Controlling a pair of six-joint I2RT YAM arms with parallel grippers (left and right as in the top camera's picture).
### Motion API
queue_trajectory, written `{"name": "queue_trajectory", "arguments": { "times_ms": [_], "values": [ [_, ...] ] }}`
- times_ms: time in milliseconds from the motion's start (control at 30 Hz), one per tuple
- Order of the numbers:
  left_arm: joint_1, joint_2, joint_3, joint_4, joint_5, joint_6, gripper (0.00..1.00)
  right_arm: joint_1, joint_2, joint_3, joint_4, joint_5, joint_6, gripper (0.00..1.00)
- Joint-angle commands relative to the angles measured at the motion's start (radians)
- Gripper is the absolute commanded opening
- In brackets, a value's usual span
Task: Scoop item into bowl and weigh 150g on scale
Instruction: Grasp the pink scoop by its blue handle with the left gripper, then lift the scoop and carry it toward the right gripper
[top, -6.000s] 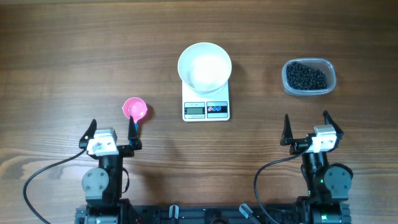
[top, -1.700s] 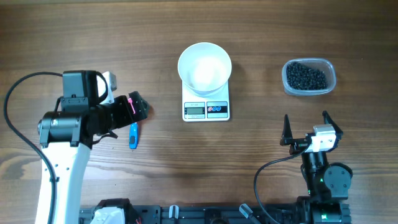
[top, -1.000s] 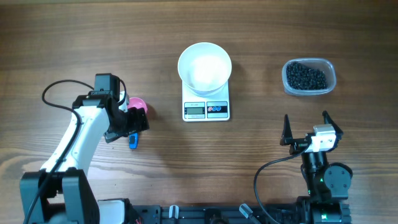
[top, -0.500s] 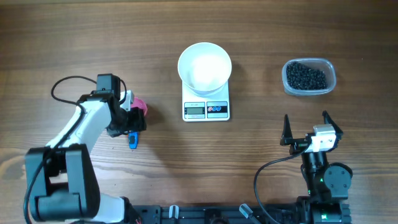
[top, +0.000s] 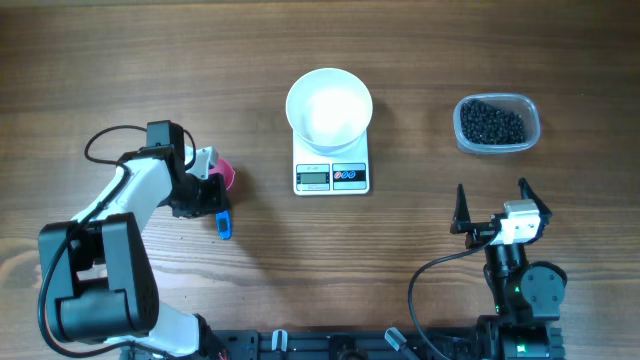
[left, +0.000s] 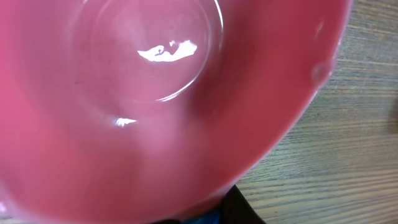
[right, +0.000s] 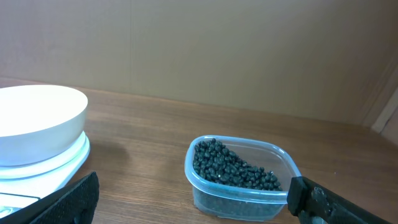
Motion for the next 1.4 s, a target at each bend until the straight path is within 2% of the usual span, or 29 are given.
{"name": "queue_trajectory", "arguments": {
  "times_ms": [0,100,167,267,467,567,633,700,800,933,1067,1267,1300,1367],
  "values": [
    [0.001,0.027,-0.014,0.008,0.005,0.004,0.06,0.006,0.005,-0.001,0.002,0.016,-0.005,1.0],
    [0.001,0.027,-0.011,0.018,0.055,-0.003,0.04,0.006,0.005,-0.001,0.002,0.016,-0.005,1.0],
    [0.001,0.024,0.002,0.018,0.151,-0.004,0.04,0.006,0.005,-0.001,0.002,0.016,-0.006,1.0],
    [0.001,-0.002,0.042,0.017,0.327,-0.082,0.04,0.006,0.005,-0.001,0.002,0.016,-0.005,1.0],
    [0.001,-0.197,0.055,0.049,1.076,-0.074,0.04,0.006,0.005,-0.001,0.002,0.016,-0.005,1.0],
    [0.001,-0.312,0.056,0.049,1.26,-0.079,0.04,0.006,0.005,-0.001,0.002,0.016,-0.005,1.0],
    [0.001,-0.406,0.056,0.053,1.279,-0.121,0.04,0.006,0.005,-0.001,0.002,0.016,-0.005,1.0],
    [0.001,-0.481,0.056,0.102,1.274,-0.255,0.04,0.006,0.005,-0.001,0.002,0.016,-0.005,1.0],
    [0.001,-0.562,0.056,0.232,1.249,-0.546,0.04,0.006,0.005,-0.001,0.002,0.016,-0.005,1.0],
    [-0.006,-0.624,0.056,0.245,1.204,-0.709,0.04,0.006,0.005,-0.001,0.002,0.016,-0.005,1.0],
    [-0.056,-0.625,0.055,0.254,1.16,-0.707,0.04,0.006,0.005,-0.001,0.002,0.016,-0.005,1.0],
    [-0.116,-0.625,0.056,0.29,0.828,-0.708,0.04,0.006,0.005,-0.001,0.018,0.014,-0.002,1.0],
    [-0.116,-0.625,0.056,0.312,0.821,-0.708,0.04,0.006,0.005,-0.001,0.045,-0.023,0.035,1.0],
    [-0.116,-0.63,0.056,0.357,0.811,-0.711,0.04,0.006,0.005,-0.001,0.109,-0.295,0.33,1.0]
  ]
}}
